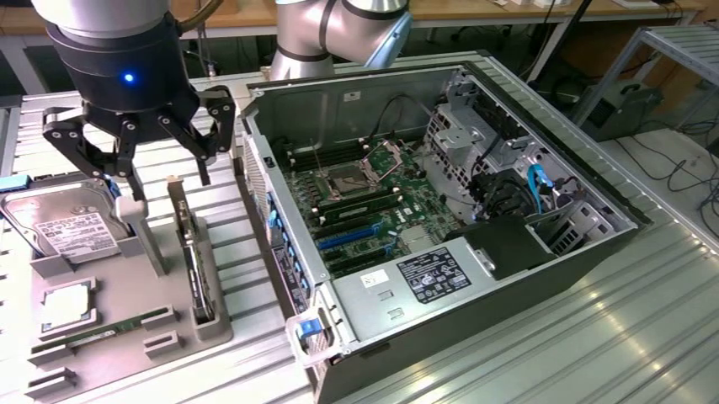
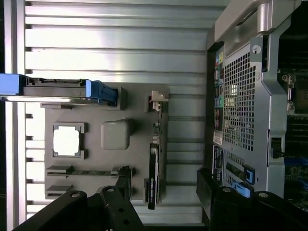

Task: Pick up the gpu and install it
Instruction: 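Pick up the gpu and move the gpu toward the slot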

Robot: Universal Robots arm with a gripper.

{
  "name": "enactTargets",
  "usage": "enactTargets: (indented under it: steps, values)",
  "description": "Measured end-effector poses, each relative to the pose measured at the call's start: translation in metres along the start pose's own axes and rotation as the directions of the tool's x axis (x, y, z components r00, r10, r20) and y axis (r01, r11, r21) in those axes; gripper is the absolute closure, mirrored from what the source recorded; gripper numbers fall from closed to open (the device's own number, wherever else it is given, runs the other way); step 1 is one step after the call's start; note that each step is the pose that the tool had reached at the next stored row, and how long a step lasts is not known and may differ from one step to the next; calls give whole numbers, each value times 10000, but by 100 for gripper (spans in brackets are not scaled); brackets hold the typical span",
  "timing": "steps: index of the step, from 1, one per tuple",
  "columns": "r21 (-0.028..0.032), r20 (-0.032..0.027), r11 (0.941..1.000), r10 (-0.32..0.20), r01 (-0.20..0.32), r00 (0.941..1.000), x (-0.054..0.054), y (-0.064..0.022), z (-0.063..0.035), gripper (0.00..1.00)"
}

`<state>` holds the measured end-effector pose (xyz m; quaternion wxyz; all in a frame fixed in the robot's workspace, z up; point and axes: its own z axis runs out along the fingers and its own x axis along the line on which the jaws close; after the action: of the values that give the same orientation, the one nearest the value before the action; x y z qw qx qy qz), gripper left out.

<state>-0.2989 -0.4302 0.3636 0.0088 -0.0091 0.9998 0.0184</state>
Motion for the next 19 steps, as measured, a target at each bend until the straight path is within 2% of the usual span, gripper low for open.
enactTargets:
  steps: [6,19]
  values:
    - [0,-14,10000,-23,23,10000,1,-2,38,34]
    - [-1,-28,10000,-45,45,10000,4,-42,186,34]
